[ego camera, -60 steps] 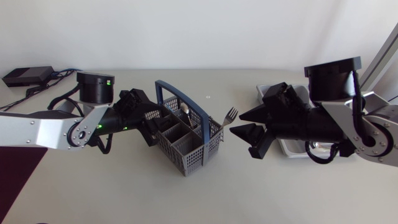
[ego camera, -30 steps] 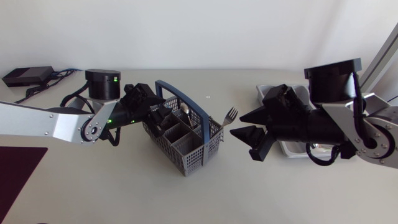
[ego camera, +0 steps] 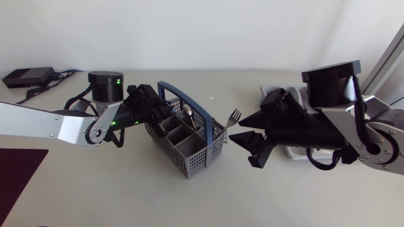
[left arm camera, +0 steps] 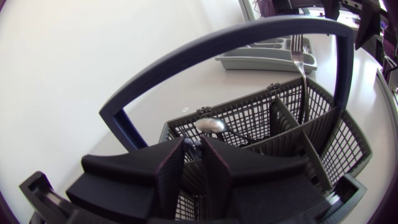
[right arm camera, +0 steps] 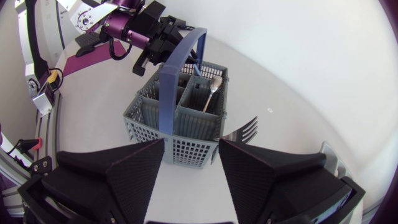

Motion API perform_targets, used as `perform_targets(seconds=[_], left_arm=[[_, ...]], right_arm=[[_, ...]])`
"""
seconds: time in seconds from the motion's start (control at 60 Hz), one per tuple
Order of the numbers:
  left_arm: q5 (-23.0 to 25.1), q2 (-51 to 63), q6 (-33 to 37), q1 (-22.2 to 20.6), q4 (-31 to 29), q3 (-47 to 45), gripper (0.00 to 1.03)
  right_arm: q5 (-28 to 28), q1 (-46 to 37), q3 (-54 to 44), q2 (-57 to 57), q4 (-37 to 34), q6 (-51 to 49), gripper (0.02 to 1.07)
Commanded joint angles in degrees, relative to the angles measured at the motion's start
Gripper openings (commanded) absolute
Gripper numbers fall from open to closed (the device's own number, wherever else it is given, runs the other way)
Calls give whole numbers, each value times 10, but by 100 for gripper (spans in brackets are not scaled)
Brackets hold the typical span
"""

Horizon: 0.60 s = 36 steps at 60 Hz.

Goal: Sort the cutlery from the basket into the organizer compartments.

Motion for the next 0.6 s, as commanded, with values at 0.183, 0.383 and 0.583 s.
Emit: perform_targets(seconds=[0.183,0.383,0.583], left_arm=[[-1,16,-22,-2,10,17,4],[-1,0,-30,0,11,16,4],[-1,-30,-35,2,11,2,4]], right_arm=[[11,9,0,-5,-7,10,66],[15,12,0,-9,-12,10,66],[16,16,2,-13,-19,10,66]])
